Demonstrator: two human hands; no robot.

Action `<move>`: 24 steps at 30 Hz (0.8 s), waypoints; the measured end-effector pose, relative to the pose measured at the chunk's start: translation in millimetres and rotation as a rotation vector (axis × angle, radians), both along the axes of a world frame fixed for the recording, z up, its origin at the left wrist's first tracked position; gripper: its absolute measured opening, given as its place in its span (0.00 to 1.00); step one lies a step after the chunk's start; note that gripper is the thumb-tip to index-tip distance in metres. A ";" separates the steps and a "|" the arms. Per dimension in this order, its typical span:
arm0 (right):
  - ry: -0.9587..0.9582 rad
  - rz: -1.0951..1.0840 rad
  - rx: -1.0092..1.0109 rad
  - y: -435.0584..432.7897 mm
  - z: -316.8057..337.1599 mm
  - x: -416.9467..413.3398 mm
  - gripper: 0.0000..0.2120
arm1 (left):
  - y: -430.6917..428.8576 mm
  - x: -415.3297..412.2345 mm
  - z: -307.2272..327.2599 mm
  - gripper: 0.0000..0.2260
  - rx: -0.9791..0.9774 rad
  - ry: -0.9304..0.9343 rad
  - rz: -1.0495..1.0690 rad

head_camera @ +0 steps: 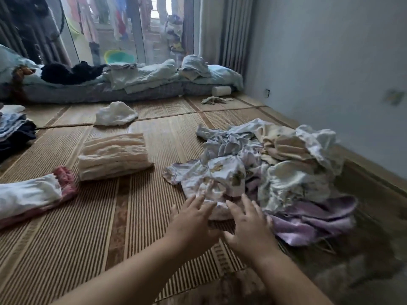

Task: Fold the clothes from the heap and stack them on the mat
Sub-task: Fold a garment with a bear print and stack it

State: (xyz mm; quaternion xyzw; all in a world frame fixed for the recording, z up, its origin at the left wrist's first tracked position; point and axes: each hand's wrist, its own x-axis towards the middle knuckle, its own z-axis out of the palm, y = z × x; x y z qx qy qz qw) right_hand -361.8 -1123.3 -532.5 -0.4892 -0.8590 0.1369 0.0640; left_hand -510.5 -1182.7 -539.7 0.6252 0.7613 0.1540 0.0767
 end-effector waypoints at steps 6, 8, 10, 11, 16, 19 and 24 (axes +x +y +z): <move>0.007 -0.004 -0.104 28.4 -4.6 24.2 0.37 | 53.0 10.2 9.2 0.29 0.153 -0.099 -0.018; 0.020 -0.021 -0.124 39.1 -2.7 25.4 0.36 | 75.0 13.8 10.0 0.31 0.169 -0.019 -0.053; 0.059 -0.034 -0.112 48.4 -2.5 23.2 0.35 | 99.7 19.3 9.3 0.34 0.128 -0.014 -0.005; 0.083 -0.046 -0.107 51.5 -2.5 21.6 0.34 | 111.5 19.9 9.8 0.35 0.074 -0.032 0.050; 0.148 -0.116 -0.103 57.3 2.1 18.1 0.34 | 137.1 8.3 28.2 0.03 -0.036 -0.140 0.159; 0.274 -0.147 -0.059 59.3 8.7 13.5 0.35 | 128.6 -4.1 51.0 0.12 0.055 -0.477 0.156; 0.557 -0.181 -0.048 48.2 36.2 4.8 0.48 | 79.0 -11.1 135.4 0.12 0.185 -0.977 -0.002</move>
